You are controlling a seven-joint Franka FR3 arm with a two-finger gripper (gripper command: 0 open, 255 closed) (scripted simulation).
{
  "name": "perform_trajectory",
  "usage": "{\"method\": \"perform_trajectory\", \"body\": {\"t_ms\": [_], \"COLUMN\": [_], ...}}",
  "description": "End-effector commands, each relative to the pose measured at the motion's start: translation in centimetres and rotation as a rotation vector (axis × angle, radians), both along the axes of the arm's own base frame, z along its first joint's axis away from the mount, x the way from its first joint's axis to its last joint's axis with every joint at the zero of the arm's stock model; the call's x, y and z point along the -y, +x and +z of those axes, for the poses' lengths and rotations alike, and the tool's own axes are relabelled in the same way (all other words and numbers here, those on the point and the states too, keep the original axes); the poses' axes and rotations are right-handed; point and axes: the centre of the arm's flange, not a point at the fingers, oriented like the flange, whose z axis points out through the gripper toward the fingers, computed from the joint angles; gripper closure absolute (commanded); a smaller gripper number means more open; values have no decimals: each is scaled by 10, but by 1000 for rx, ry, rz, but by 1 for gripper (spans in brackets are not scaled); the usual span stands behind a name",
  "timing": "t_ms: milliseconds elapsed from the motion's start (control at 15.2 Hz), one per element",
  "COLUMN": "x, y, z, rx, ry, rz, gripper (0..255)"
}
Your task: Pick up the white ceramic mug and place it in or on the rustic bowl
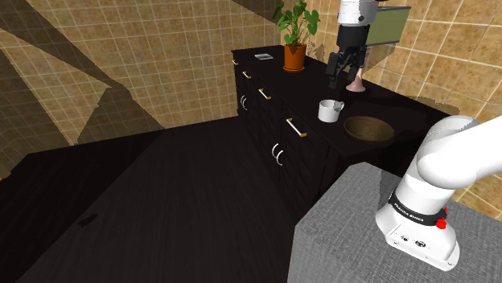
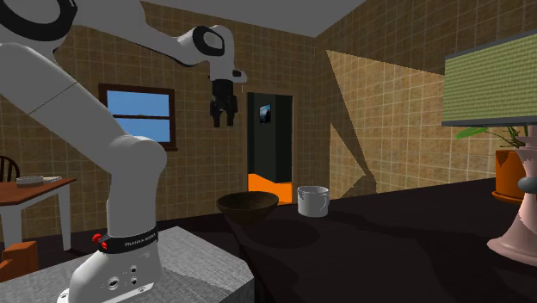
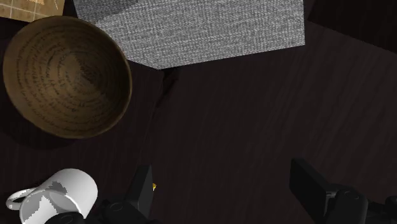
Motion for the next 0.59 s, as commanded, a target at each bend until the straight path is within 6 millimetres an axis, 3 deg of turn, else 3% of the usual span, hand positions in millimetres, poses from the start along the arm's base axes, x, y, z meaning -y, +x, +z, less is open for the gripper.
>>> {"method": "perform_trajectory", "body": {"t_ms": [0, 528], "x": [0, 71], "y": [0, 48], "z": [0, -61], "rx": [0, -6], "ry": [0, -10], "rz": [0, 10], "gripper": [0, 0]}}
